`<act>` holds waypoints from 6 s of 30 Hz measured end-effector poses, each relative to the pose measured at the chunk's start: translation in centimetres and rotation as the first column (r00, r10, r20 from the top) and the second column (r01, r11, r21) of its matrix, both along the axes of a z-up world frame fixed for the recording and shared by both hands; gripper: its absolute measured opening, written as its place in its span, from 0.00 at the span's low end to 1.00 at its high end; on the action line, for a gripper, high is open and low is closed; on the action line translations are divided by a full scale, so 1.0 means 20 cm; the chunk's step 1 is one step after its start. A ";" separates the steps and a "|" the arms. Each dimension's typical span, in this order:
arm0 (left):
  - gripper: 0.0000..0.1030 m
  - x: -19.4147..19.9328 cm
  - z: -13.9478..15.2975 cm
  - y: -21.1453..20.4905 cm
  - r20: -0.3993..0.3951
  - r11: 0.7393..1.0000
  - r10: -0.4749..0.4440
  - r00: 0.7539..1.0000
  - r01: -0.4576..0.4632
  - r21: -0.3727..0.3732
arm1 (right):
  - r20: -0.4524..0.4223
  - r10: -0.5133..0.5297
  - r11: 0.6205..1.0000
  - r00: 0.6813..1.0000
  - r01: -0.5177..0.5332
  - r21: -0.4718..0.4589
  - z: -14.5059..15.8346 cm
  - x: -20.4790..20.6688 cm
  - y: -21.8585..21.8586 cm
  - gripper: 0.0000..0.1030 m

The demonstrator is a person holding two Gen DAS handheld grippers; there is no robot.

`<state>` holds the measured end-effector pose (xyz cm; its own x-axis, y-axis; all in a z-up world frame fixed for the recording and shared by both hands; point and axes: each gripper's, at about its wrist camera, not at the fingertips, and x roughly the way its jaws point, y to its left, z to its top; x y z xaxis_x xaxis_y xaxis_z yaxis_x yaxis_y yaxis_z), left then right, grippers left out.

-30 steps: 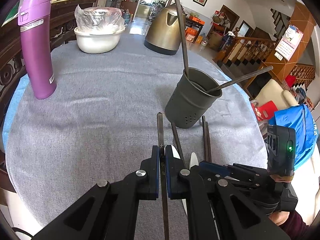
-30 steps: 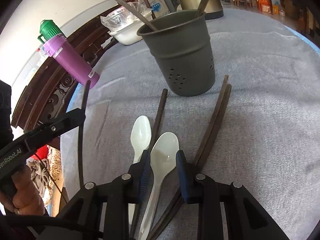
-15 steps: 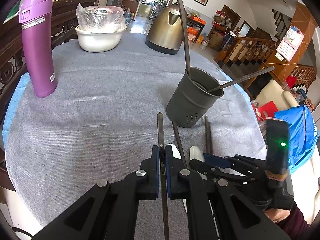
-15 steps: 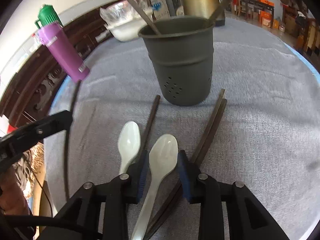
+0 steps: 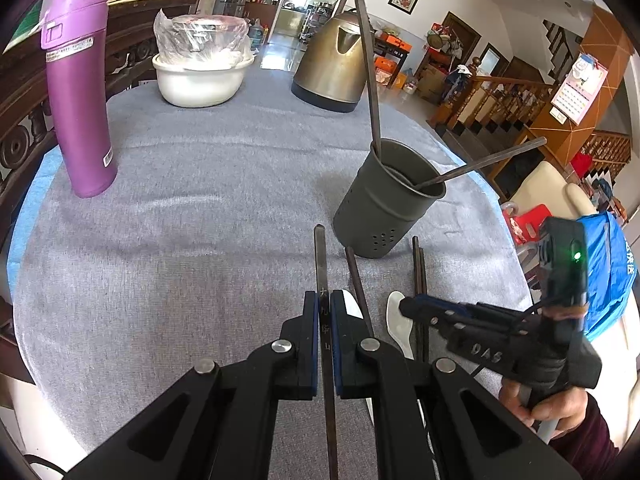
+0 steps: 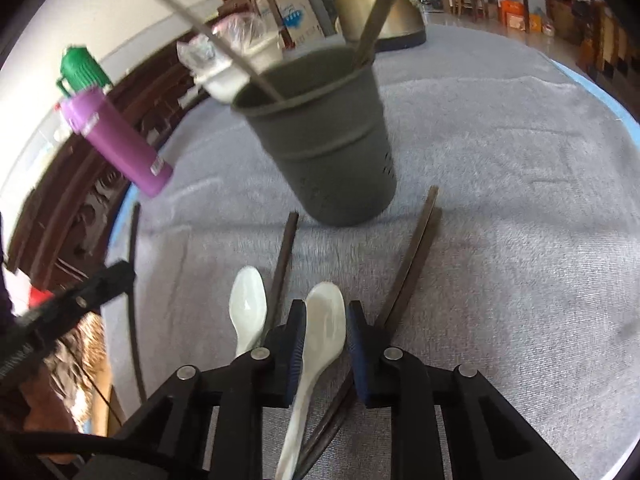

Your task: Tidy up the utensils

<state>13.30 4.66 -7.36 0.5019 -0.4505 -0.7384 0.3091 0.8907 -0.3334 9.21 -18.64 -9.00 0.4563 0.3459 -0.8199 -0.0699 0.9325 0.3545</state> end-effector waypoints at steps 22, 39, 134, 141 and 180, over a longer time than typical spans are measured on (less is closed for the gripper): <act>0.06 0.04 -0.04 0.01 -0.044 1.000 -0.022 0.999 0.021 -0.017 | -0.120 0.030 0.990 0.992 -0.046 -0.135 -0.04 0.09 0.13 0.26; 0.22 0.20 -0.25 -0.17 -0.225 0.979 -0.106 0.969 0.141 0.149 | -0.045 0.040 0.980 0.998 -0.048 -0.191 -0.05 0.08 0.14 0.09; 0.05 0.32 0.85 -0.12 0.460 0.996 0.056 0.886 -0.018 -0.086 | 0.718 -0.220 0.899 0.660 0.422 -0.113 0.50 0.48 0.03 0.05; 0.05 0.28 0.76 0.00 0.393 0.991 0.093 0.915 -0.049 -0.122 | 0.718 -0.171 0.916 0.675 0.378 -0.137 0.52 0.40 0.07 0.06; 0.17 0.14 0.62 -0.34 0.292 0.997 -0.051 0.955 0.034 0.063 | 0.131 -0.625 0.718 0.770 0.501 0.483 -0.20 -0.20 -1.02 0.18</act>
